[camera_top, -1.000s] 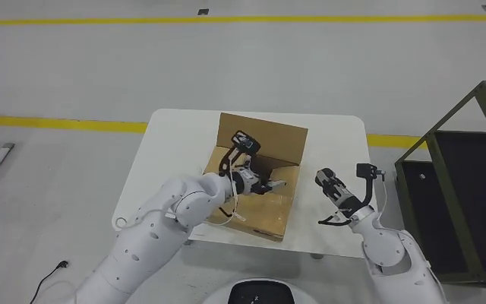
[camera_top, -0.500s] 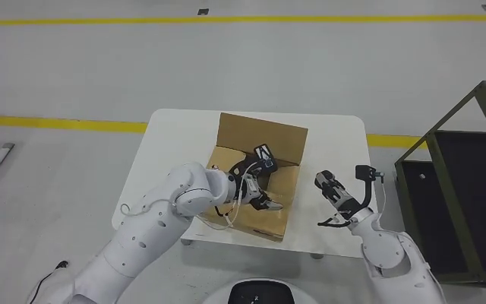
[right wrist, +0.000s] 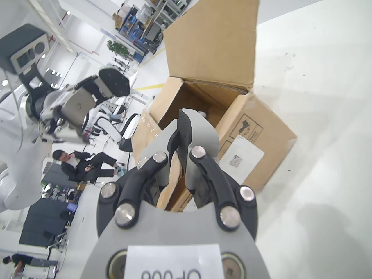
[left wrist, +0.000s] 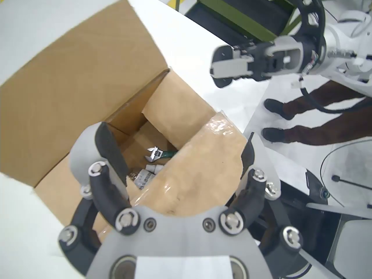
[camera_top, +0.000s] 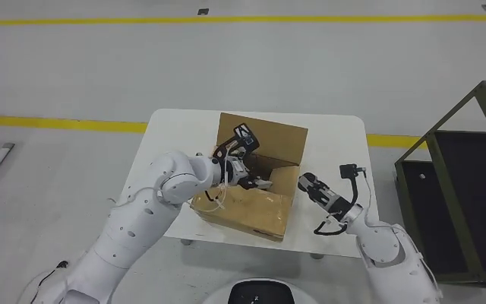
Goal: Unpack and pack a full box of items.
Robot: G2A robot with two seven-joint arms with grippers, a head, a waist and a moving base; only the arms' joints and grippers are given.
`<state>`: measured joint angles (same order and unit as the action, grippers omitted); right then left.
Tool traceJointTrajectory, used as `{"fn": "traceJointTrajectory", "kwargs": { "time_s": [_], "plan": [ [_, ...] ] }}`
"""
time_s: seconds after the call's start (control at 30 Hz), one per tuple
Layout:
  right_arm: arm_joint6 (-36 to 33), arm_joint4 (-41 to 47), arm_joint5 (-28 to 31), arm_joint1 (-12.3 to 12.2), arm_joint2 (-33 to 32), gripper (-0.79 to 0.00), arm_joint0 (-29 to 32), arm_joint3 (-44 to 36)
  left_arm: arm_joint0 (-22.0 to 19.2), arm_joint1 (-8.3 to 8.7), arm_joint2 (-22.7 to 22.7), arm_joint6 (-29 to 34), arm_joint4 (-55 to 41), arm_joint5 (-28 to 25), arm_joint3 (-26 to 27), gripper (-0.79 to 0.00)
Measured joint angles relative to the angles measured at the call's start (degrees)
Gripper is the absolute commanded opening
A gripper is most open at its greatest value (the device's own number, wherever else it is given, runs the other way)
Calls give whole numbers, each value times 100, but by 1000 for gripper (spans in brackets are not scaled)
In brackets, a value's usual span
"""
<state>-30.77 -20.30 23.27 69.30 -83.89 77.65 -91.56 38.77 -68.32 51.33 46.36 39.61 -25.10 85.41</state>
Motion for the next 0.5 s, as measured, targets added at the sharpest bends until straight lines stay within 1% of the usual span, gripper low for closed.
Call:
{"fn": "traceJointTrajectory", "kwargs": {
  "time_s": [0.1,0.2,0.37,0.5],
  "plan": [
    [-355,172,74,-15,80,-471,-159,90,65,46,248,-20,-9,231,-24,0],
    [-738,340,30,-32,156,-459,-306,207,125,91,442,50,7,336,31,0],
    [-1295,552,-196,-67,214,-456,-559,426,135,96,457,52,16,339,43,0],
    [-1570,857,-239,-83,264,-453,-650,466,135,96,457,52,15,339,43,0]
  ]
}}
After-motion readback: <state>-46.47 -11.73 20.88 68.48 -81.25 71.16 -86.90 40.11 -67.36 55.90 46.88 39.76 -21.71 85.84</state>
